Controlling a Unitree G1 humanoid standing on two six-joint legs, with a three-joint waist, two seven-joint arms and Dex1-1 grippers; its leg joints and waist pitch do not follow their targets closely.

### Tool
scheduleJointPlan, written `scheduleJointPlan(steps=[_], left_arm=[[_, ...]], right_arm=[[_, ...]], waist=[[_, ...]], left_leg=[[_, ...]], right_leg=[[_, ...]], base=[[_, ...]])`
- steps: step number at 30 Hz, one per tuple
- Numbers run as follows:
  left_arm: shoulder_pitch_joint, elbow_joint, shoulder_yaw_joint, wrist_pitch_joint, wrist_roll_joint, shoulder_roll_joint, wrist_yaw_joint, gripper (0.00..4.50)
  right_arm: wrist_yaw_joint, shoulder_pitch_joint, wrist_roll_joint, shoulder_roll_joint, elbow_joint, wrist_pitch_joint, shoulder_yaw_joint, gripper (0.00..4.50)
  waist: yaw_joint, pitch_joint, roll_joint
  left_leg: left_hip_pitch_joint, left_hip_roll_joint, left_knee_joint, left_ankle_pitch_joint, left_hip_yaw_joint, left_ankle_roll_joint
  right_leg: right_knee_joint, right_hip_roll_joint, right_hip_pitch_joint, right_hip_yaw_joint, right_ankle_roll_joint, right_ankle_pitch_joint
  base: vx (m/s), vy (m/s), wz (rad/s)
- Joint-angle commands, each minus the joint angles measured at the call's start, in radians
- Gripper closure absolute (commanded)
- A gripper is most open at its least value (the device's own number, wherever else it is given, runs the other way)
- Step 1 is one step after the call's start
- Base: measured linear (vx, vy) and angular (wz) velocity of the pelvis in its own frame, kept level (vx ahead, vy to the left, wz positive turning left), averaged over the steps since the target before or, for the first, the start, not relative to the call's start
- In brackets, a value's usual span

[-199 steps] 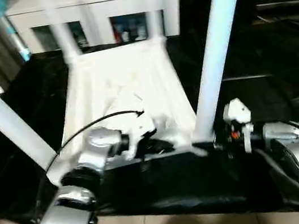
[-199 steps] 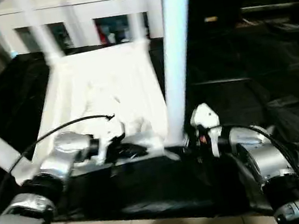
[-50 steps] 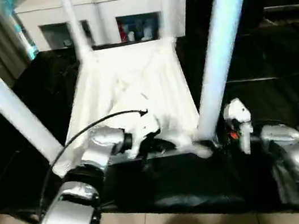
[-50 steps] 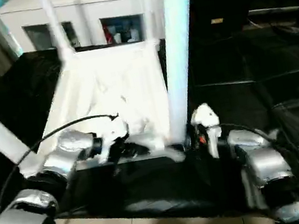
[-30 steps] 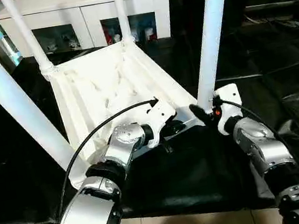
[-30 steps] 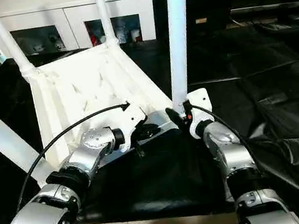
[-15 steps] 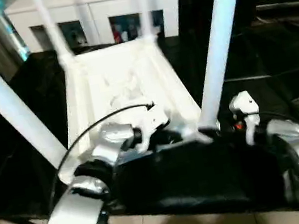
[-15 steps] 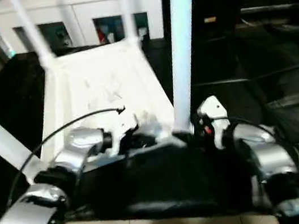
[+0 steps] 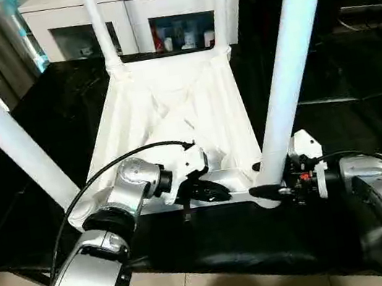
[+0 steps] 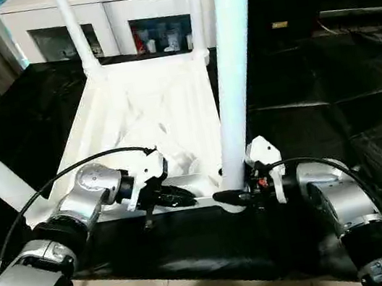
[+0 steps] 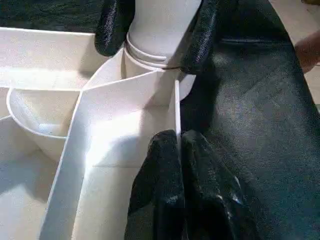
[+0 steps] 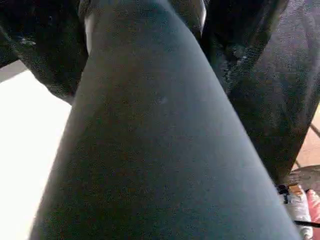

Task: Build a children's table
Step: Rotate leg to tighten

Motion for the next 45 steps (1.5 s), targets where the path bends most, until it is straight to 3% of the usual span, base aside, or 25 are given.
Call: scheduleJointPlan(steps=[1,9,10,11,12,13,15,16,17,19,23,24,28,29,30,31,35,36,37,38,39,40,42,44,45], left_arm=[[-0.006,-0.044,-0.005,-0.006,-0.025,-0.014,-0.033,4.5],[-0.019,-0.02,0.009,-0.022,-0.003,-0.032,0.09,4.5],[-0.02,-0.017,0.009,-0.023,-0.001,-0.033,0.098,4.5],[-0.037,0.011,0.017,-0.016,0.021,-0.05,0.216,4.5],[-0.04,0.014,0.019,-0.015,0.023,-0.054,0.232,4.5],[-0.051,0.029,0.028,-0.005,0.029,-0.074,0.311,4.5],[-0.059,0.039,0.034,0.006,0.033,-0.096,0.372,4.5],[-0.062,0.043,0.033,0.012,0.039,-0.109,0.404,4.5],[-0.066,0.048,0.033,0.019,0.043,-0.126,0.436,4.5],[-0.07,0.053,0.031,0.028,0.046,-0.15,0.477,4.5],[-0.07,0.058,0.023,0.039,0.056,-0.188,0.546,4.5],[-0.07,0.058,0.023,0.039,0.056,-0.189,0.547,4.5],[-0.072,0.066,0.023,0.026,0.058,-0.202,0.56,4.5],[-0.072,0.066,0.022,0.023,0.059,-0.202,0.563,4.5],[-0.07,0.063,0.019,0.015,0.059,-0.196,0.551,4.5],[-0.067,0.059,0.015,0.005,0.062,-0.188,0.541,4.5],[-0.06,0.051,0.013,-0.012,0.056,-0.176,0.508,4.5],[-0.057,0.049,0.013,-0.012,0.055,-0.172,0.498,4.5],[-0.053,0.046,0.011,-0.021,0.054,-0.167,0.479,4.5],[-0.049,0.043,0.011,-0.025,0.051,-0.161,0.458,4.5],[-0.048,0.042,0.011,-0.025,0.05,-0.159,0.452,4.5],[-0.047,0.04,0.011,-0.028,0.048,-0.157,0.443,4.5],[-0.042,0.037,0.009,-0.034,0.043,-0.15,0.42,4.5],[-0.039,0.034,0.007,-0.041,0.041,-0.144,0.408,4.5],[-0.039,0.033,0.007,-0.041,0.041,-0.143,0.407,4.5]], right_arm=[[0.013,0.0,0.006,0.005,-0.022,0.019,0.016,1.85],[-0.1,0.031,-0.002,0.058,-0.003,0.038,-0.007,1.95],[-0.109,0.031,-0.005,0.062,0.001,0.037,-0.008,1.97],[-0.262,0.018,-0.061,0.106,0.071,-0.001,-0.023,1.97],[-0.288,0.015,-0.068,0.114,0.083,-0.003,-0.028,1.97],[-0.407,0.002,-0.09,0.152,0.13,-0.003,-0.05,1.97],[-0.508,-0.008,-0.099,0.187,0.16,0.01,-0.07,1.97],[-0.562,-0.013,-0.105,0.207,0.173,0.017,-0.078,1.97],[-0.619,-0.024,-0.106,0.234,0.192,0.023,-0.089,1.97],[-0.7,-0.039,-0.107,0.276,0.215,0.035,-0.106,1.97],[-0.765,-0.071,-0.147,0.326,0.251,0.03,-0.077,1.97],[-0.766,-0.072,-0.147,0.327,0.253,0.029,-0.076,1.41],[-0.771,-0.099,-0.154,0.342,0.296,-0.016,-0.069,1.25],[-0.765,-0.098,-0.151,0.341,0.289,-0.016,-0.069,0.99],[-0.739,-0.092,-0.144,0.326,0.267,-0.023,-0.07,0.99],[-0.685,-0.078,-0.116,0.302,0.223,-0.016,-0.08,0.88],[-0.538,-0.022,-0.059,0.22,0.112,-0.006,-0.087,0.83],[-0.479,0.002,-0.048,0.181,0.077,-0.015,-0.087,0.83],[-0.407,0.034,-0.024,0.131,0.03,-0.017,-0.097,0.83],[-0.324,0.073,0.007,0.064,-0.025,-0.012,-0.123,0.83],[-0.302,0.085,0.015,0.042,-0.042,-0.01,-0.134,0.83],[-0.279,0.096,0.029,0.021,-0.059,0.001,-0.146,0.83],[-0.222,0.125,0.064,-0.035,-0.102,0.028,-0.175,0.83],[-0.19,0.145,0.086,-0.074,-0.13,0.041,-0.197,0.83],[-0.188,0.146,0.088,-0.076,-0.131,0.042,-0.198,0.83]], waist=[[0.0,-0.069,-0.018],[-0.001,-0.067,-0.018],[-0.004,-0.066,-0.02],[-0.009,-0.064,-0.018],[-0.013,-0.059,-0.013],[-0.02,-0.057,-0.017],[-0.038,-0.056,-0.017],[-0.038,-0.056,-0.017],[-0.049,-0.057,-0.011],[-0.057,-0.058,-0.013],[-0.065,-0.061,-0.01],[-0.067,-0.06,-0.01],[-0.069,-0.06,-0.012],[-0.065,-0.062,-0.015],[-0.065,-0.062,-0.014],[-0.064,-0.062,-0.02],[-0.048,-0.065,-0.017],[-0.043,-0.065,-0.008],[-0.04,-0.063,-0.005],[-0.024,-0.065,-0.005],[-0.016,-0.066,-0.012],[-0.013,-0.069,-0.004],[-0.008,-0.072,-0.011],[-0.004,-0.071,-0.004],[-0.004,-0.071,-0.007]], left_leg=[[0.01,0.079,-0.064,-0.126,-0.036,0.126],[0.011,0.079,-0.066,-0.14,-0.037,0.11],[0.01,0.076,-0.067,-0.151,-0.037,0.103],[0.013,0.075,-0.067,-0.165,-0.037,0.09],[0.019,0.072,-0.069,-0.199,-0.039,0.07],[0.017,0.068,-0.07,-0.212,-0.038,0.064],[0.024,0.065,-0.071,-0.238,-0.043,0.04],[0.024,0.065,-0.071,-0.238,-0.043,0.04],[0.02,0.063,-0.071,-0.241,-0.045,0.042],[0.023,0.064,-0.072,-0.246,-0.045,0.048],[0.015,0.066,-0.072,-0.232,-0.045,0.066],[0.013,0.066,-0.073,-0.232,-0.045,0.071],[0.018,0.063,-0.07,-0.231,-0.041,0.073],[0.015,0.064,-0.071,-0.214,-0.042,0.081],[0.015,0.066,-0.072,-0.208,-0.043,0.084],[0.014,0.068,-0.073,-0.202,-0.042,0.092],[0.016,0.073,-0.07,-0.181,-0.038,0.126],[0.014,0.072,-0.069,-0.176,-0.038,0.127],[0.014,0.071,-0.069,-0.178,-0.037,0.129],[0.022,0.072,-0.065,-0.182,-0.034,0.139],[0.02,0.074,-0.064,-0.169,-0.031,0.15],[0.009,0.074,-0.063,-0.14,-0.035,0.161],[0.005,0.072,-0.058,-0.118,-0.035,0.178],[-0.001,0.068,-0.055,-0.108,-0.036,0.187],[0.0,0.067,-0.055,-0.109,-0.035,0.186]], right_leg=[[-0.07,-0.096,0.06,0.062,-0.173,-0.258],[-0.074,-0.097,0.058,0.061,-0.163,-0.289],[-0.079,-0.096,0.059,0.06,-0.154,-0.317],[-0.082,-0.097,0.053,0.06,-0.149,-0.346],[-0.093,-0.096,0.052,0.056,-0.138,-0.405],[-0.099,-0.095,0.052,0.056,-0.125,-0.436],[-0.109,-0.095,0.05,0.051,-0.1,-0.507],[-0.109,-0.095,0.05,0.051,-0.1,-0.507],[-0.11,-0.094,0.052,0.051,-0.094,-0.51],[-0.113,-0.093,0.049,0.052,-0.097,-0.492],[-0.102,-0.094,0.054,0.057,-0.125,-0.417],[-0.101,-0.095,0.056,0.057,-0.129,-0.413],[-0.104,-0.095,0.055,0.058,-0.13,-0.43],[-0.098,-0.096,0.059,0.06,-0.134,-0.407],[-0.096,-0.095,0.06,0.06,-0.136,-0.394],[-0.094,-0.095,0.061,0.061,-0.141,-0.371],[-0.084,-0.095,0.064,0.065,-0.168,-0.273],[-0.081,-0.097,0.065,0.064,-0.175,-0.268],[-0.086,-0.096,0.067,0.062,-0.169,-0.274],[-0.089,-0.094,0.065,0.063,-0.159,-0.281],[-0.082,-0.092,0.064,0.065,-0.162,-0.258],[-0.075,-0.094,0.068,0.062,-0.164,-0.24],[-0.075,-0.093,0.071,0.059,-0.15,-0.229],[-0.077,-0.093,0.068,0.055,-0.14,-0.251],[-0.08,-0.091,0.068,0.054,-0.132,-0.261]], base=[[0.0,0.0,0.0],[0.0,0.0,0.0],[0.0,0.0,0.0],[0.0,0.0,0.0],[0.0,0.0,0.0],[0.0,0.0,0.0],[0.0,0.0,0.0],[0.0,0.0,0.0],[0.0,0.0,0.0],[0.0,0.0,0.0],[0.0,0.0,0.0],[0.0,0.0,0.0],[0.0,0.0,0.0],[0.0,0.0,0.0],[0.0,0.0,0.0],[0.0,0.0,0.0],[0.0,0.0,0.0],[0.0,0.0,0.0],[0.0,0.0,0.0],[0.0,0.0,0.0],[0.0,0.0,0.0],[0.0,0.0,0.0],[0.0,0.0,0.0],[0.0,0.0,0.0],[0.0,0.0,0.0]])
